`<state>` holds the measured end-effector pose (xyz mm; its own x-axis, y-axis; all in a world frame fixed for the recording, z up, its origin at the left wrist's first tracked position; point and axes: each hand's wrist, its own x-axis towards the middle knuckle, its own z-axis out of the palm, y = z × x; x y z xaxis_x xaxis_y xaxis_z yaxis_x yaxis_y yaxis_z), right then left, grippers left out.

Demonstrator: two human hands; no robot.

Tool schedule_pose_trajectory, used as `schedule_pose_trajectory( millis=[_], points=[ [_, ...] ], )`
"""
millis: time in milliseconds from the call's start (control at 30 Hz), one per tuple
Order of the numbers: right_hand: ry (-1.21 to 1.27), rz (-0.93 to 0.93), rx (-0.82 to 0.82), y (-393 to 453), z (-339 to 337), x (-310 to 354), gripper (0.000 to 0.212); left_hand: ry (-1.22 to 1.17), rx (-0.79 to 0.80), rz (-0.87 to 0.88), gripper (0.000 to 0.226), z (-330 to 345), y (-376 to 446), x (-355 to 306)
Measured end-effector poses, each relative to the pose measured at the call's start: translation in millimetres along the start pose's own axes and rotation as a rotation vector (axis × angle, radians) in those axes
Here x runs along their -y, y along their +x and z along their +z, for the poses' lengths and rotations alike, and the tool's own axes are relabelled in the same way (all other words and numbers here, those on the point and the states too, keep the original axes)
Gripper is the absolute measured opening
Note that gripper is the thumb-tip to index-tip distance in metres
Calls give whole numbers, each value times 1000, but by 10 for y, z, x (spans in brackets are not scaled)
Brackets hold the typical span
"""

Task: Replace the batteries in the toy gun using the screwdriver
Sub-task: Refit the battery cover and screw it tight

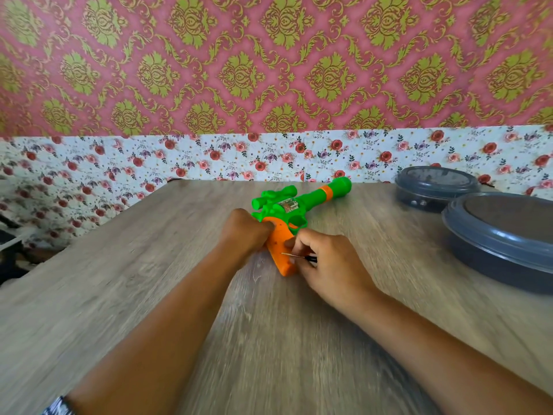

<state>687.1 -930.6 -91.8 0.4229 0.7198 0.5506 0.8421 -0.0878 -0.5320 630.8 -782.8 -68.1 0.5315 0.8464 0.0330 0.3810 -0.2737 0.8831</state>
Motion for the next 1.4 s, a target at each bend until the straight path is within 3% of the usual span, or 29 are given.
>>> schedule_pose_trajectory(
  millis=[300, 400, 500, 700, 867, 967, 1167, 1300, 1400],
  points=[
    [62, 39, 33, -5, -23, -10, 19, 160, 54, -17, 24, -35, -42, -19],
    [73, 77, -24, 39, -99, -33, 20, 405, -85, 128, 45, -13, -117, -95],
    [35, 146, -98, 101, -214, -105, 13, 380, -190, 339, 48, 61, -224, -167],
    [-118, 187, -86, 106, -403, -292, 8, 525, 13, 584, 47, 341, -346, -61],
    [-177, 178, -40, 97, -425, -414, 5, 759, 150, 585, 62, 362, -383, -46],
    [-173, 216, -14, 93, -456, -471, 4, 805, 148, 571, 61, 329, -422, -64],
    [-175, 282, 23, 89, -461, -483, 5, 871, 66, 564, 35, 267, -435, -112],
    [-181, 307, 20, 54, -445, -473, 8, 889, 111, 593, 59, 281, -447, -94],
    [-249, 274, 49, 58, -350, -446, 6, 949, 157, 592, 62, 305, -388, -75]
  ],
)
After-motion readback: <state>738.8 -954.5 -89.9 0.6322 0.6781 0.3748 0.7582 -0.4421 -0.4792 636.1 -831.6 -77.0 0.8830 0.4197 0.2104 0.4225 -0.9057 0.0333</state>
